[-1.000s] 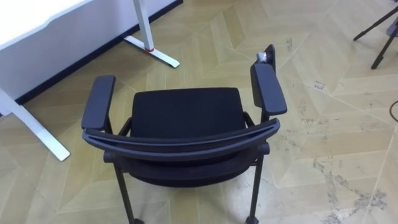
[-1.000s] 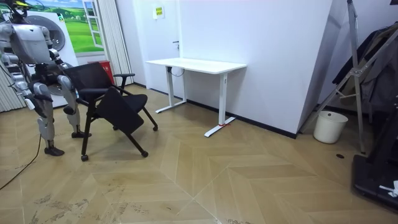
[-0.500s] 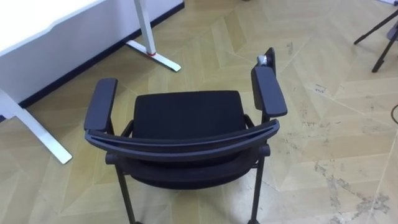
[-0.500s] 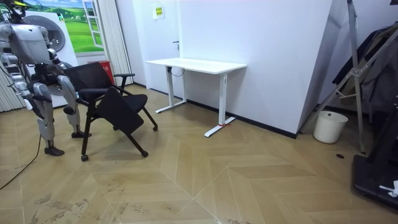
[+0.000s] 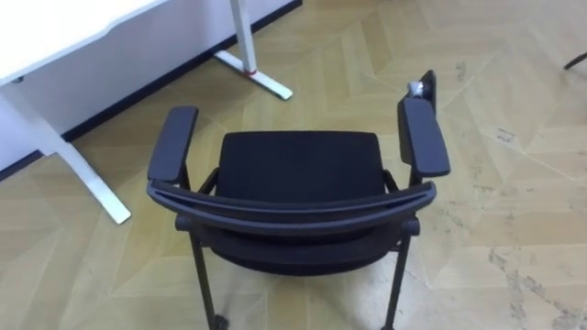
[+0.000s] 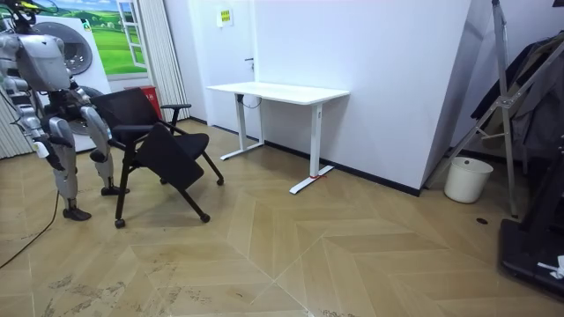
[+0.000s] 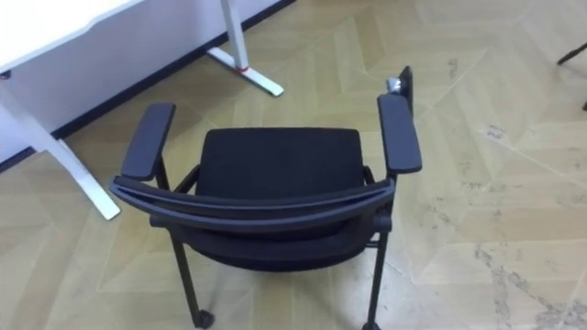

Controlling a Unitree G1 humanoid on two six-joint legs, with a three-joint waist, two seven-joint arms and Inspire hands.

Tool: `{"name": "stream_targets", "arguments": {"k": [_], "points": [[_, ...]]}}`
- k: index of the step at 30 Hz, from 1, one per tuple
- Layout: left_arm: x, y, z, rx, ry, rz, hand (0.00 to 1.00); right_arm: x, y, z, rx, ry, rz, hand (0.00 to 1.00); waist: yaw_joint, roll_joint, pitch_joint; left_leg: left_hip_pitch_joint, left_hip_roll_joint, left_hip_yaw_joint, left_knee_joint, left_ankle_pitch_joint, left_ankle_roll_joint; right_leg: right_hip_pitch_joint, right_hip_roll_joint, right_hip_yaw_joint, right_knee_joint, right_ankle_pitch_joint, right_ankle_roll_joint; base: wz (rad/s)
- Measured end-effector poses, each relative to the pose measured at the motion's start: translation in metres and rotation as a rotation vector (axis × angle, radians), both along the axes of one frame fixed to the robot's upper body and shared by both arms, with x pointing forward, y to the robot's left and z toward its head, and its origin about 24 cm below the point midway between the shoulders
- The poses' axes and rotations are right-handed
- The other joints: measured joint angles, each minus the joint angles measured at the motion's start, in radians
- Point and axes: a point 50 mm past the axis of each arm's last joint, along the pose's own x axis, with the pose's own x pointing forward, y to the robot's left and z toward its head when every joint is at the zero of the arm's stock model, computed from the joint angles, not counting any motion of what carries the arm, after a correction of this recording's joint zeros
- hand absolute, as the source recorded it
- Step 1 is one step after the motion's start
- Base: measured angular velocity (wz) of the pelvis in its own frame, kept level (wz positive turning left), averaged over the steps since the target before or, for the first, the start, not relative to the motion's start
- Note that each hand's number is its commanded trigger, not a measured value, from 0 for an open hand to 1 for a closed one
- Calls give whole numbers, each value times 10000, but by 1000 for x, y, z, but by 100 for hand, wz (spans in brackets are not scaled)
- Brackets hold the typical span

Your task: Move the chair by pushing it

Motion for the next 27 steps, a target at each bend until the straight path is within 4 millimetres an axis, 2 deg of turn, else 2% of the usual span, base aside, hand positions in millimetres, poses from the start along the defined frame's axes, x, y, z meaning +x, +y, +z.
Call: {"name": "stream_targets", "arguments": {"k": [4, 6, 10, 12, 14, 15, 16, 17, 18, 20, 21, 24, 27], "points": [[2, 9, 4, 314, -225, 118, 0, 5, -16, 5, -460, -103, -76, 0, 127, 144, -3, -27, -124, -243, 128, 3, 5, 175, -77, -261, 20, -77, 51, 23], [7, 25, 11, 932, -584, 245, 0, 18, -24, 9, -668, -426, -76, 0, 142, 212, 23, -53, -142, -317, 165, 16, 26, 199, -80, -333, 22, -83, 53, 11], [22, 53, 33, 2452, -1857, 473, 0, 22, -27, 11, -855, -538, 159, 0, 317, 287, 60, -27, -148, -320, 179, 16, 25, 283, -81, -392, -10, -83, 53, 6], [50, 69, 54, 3450, -3242, 175, 0, 22, -28, 11, -882, -540, 95, 0, 563, 362, 68, -40, -152, -331, 182, 16, 26, 293, -78, -432, -24, -83, 53, 4], [71, 77, 72, 4314, -4272, -136, 0, 23, -28, 12, -912, -558, 136, 0, 598, 462, 53, -55, -161, -357, 180, 16, 26, 301, -85, -473, -24, -89, 62, 4], [85, 80, 84, 4780, -5028, -245, 0, 22, -28, 12, -893, -552, 157, 0, 592, 395, 68, -56, -167, -367, 171, 16, 26, 298, -89, -485, -25, -89, 63, 5], [92, 79, 90, 4970, -5421, -304, 0, 24, -28, 12, -901, -635, 186, 0, 603, 580, 41, -58, -168, -367, 173, 16, 26, 301, -90, -485, -23, -89, 63, 0], [104, 78, 101, 5269, -6165, -525, 0, 22, -28, 12, -930, -645, 209, 0, 599, 440, 53, -55, -177, -365, 172, 16, 26, 306, -100, -496, -16, -91, 66, 0], [117, 75, 111, 5614, -6729, -946, 0, 19, -29, 12, -940, -599, 190, 0, 592, 556, 29, -54, -177, -365, 177, 16, 26, 303, -97, -467, -17, -91, 66, 0], [136, 70, 130, 6114, -7667, -1613, 0, 13, -29, 11, -956, -478, 148, 0, 570, 575, 54, -79, -177, -373, 172, 16, 26, 279, -95, -471, -27, -91, 66, 0], [147, 67, 143, 6449, -8255, -1976, 0, 8, -29, 10, -940, -360, 101, 0, 524, 583, 39, -68, -182, -372, 163, 16, 26, 305, -95, -478, -55, -91, 66, 0], [164, 57, 169, 7454, -9409, -2854, 0, -1, -29, 9, -927, -164, 46, 0, 336, 579, 26, -42, -188, -355, 115, 16, 26, 328, -97, -452, -65, -90, 67, 0], [177, 38, 179, 7941, -9854, -4263, 0, -3, -27, 9, -813, -166, -140, 0, 20, 552, 19, -31, -190, -356, 80, 16, 26, 326, -99, -391, -50, -89, 67, 0]]}}
